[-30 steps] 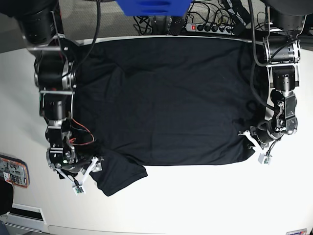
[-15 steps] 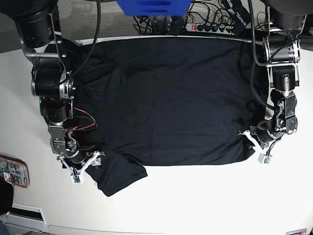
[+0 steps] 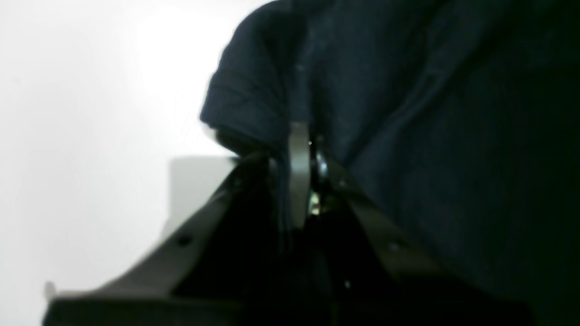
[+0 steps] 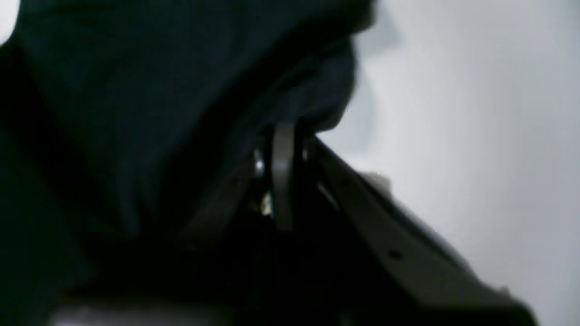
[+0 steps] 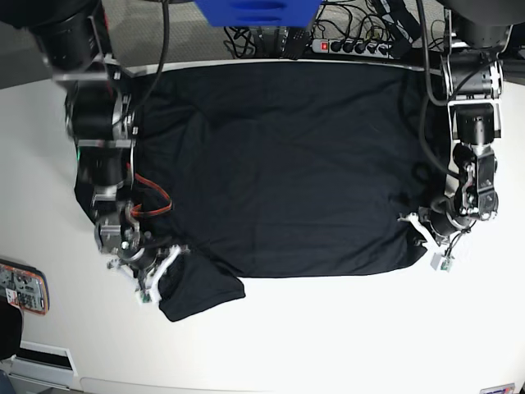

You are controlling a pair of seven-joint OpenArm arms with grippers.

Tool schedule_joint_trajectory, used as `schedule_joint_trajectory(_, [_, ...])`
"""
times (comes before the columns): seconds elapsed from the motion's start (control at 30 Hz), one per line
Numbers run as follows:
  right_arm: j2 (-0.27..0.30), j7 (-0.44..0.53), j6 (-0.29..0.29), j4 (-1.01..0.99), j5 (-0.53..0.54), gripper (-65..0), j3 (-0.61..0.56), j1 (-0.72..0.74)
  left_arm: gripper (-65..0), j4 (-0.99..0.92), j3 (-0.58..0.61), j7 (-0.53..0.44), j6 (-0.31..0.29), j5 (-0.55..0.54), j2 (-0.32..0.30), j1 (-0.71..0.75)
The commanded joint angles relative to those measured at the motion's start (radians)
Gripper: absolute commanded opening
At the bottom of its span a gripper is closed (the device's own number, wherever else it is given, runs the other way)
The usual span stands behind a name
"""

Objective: Fold the T-shirt properly
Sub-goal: 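Grasp the hem corners with both grippers, then lift the hem and fold it over onto the shoulders with both grippers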

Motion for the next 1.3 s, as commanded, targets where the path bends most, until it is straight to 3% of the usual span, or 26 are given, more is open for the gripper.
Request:
schedule_joint_trajectory(0.0, [0.011,-0.018,0.003,0.059,-0.004,-65.0,0.003,0.014,-65.0,0.052,-0.007,-0.021,-0.001,-0.013,-0.024,-0.006])
schedule_joint_trajectory(0.17, [0.011,-0.039,0.001,0.247,-0.004,-65.0,0.009,-0.05,-65.0,0.174,-0.078,-0.021,-0.001,-0.002,-0.026,0.067])
schedule_joint_trajectory(0.4, [0.012,-0.039,0.001,0.437,-0.003,-65.0,0.028,-0.187,-65.0,0.331,-0.198,-0.021,-0.001,0.165,-0.016,0.181])
schedule_joint_trajectory(0.67, [0.012,-0.041,0.001,0.603,-0.004,-65.0,0.14,-0.274,-65.0,0.504,-0.357,-0.021,-0.001,0.27,0.066,0.273])
schedule_joint_trajectory(1.27, [0.014,-0.041,0.001,0.877,-0.004,-65.0,0.229,-0.475,-65.0,0.788,-0.376,-0.021,-0.001,0.285,0.123,0.431])
